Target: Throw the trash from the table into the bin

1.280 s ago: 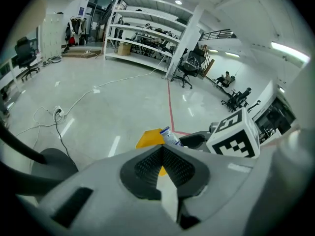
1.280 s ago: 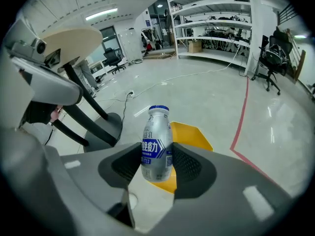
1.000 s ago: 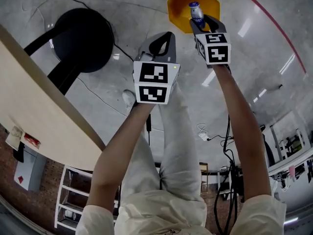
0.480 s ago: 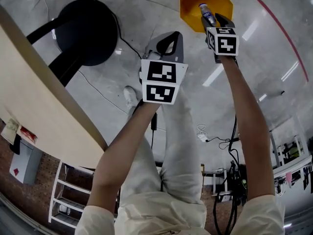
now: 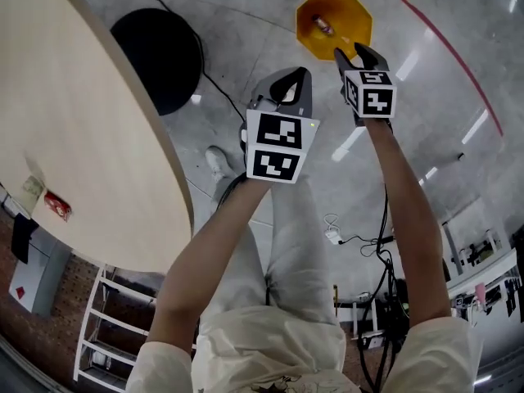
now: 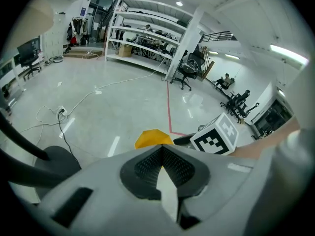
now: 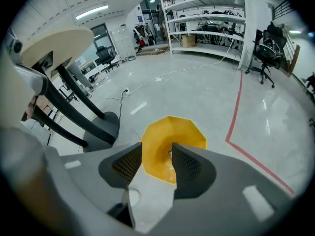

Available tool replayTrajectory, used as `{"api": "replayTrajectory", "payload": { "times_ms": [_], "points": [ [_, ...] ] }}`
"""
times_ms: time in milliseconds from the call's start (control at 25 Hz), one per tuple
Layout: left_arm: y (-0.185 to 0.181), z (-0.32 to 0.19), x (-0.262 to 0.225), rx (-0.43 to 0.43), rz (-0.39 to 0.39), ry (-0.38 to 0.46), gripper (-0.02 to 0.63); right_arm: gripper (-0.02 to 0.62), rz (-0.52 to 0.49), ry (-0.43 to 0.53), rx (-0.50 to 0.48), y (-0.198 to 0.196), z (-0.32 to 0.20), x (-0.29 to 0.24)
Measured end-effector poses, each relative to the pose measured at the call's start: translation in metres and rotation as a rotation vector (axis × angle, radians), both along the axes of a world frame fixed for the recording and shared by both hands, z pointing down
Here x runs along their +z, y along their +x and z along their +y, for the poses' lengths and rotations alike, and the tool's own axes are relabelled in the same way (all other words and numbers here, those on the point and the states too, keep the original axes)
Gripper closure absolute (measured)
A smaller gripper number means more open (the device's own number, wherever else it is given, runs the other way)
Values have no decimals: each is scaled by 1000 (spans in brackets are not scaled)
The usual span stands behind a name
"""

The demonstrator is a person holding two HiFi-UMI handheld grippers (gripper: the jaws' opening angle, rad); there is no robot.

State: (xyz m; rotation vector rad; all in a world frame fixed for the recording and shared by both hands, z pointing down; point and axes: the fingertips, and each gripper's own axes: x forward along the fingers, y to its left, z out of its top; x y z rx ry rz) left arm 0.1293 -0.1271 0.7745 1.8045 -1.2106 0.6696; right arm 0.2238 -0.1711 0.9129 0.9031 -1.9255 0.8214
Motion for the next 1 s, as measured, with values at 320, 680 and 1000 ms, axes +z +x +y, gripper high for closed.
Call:
{"api": "replayTrajectory", "payload": {
  "times_ms": [320,680,1000],
  "points": [
    [-3,12,-103,12,19,64,601,501,-44,67,27,-10,7,-118],
    [-37,42,-217,-45,17,157,601,588,-55,149,-83,-43,33,-242],
    [-63,66,-302,-126,73,231,601,589,-41,228,-186,-82,52,-343]
  ]
}}
